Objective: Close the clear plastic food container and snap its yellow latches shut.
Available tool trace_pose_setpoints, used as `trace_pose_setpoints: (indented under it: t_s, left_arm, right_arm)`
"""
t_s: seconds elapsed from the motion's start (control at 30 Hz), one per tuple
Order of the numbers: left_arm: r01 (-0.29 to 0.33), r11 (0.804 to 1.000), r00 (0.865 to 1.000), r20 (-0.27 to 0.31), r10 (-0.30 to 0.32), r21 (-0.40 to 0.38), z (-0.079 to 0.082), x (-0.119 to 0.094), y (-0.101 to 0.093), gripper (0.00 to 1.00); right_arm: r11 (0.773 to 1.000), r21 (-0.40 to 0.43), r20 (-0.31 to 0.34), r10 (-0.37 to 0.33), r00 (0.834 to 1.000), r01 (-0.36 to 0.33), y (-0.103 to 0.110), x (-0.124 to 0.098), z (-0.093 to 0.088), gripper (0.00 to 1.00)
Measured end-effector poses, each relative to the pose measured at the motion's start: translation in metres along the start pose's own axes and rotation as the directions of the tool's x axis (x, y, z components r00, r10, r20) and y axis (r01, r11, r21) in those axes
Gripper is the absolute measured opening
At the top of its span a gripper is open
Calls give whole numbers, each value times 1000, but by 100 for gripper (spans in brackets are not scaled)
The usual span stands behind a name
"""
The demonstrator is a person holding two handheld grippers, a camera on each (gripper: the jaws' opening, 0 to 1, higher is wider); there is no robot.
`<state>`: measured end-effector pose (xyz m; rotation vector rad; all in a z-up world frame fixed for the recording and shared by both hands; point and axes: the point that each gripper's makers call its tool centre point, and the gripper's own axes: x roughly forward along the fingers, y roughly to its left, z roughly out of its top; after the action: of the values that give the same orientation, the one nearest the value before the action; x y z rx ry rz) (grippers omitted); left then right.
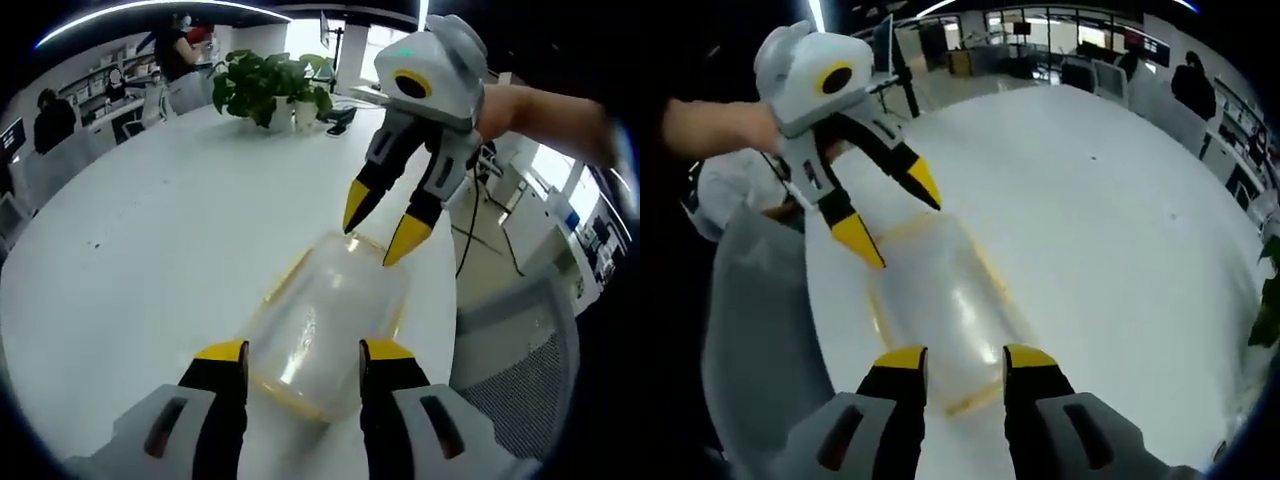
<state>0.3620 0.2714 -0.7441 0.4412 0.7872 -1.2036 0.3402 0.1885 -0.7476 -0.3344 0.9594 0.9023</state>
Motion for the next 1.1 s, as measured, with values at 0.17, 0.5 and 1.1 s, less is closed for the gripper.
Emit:
trace_pose_setpoints:
  t_s: [0.17,0.5,1.1]
  left_arm:
    - [15,999,1000,-6,-15,45,2,3,-5,45]
    - [50,993,999,-5,-50,110,8,6,-8,46]
    - [92,975,996,-20,-90,203,12,15,-16,40]
  right_arm:
    - [1000,-2,5,7,1000,-7,1,3,4,30]
    - [998,-58,9,20,1000,-19,10,8,13,32]
    - [995,-97,13,33,999,-31,18,18,22,34]
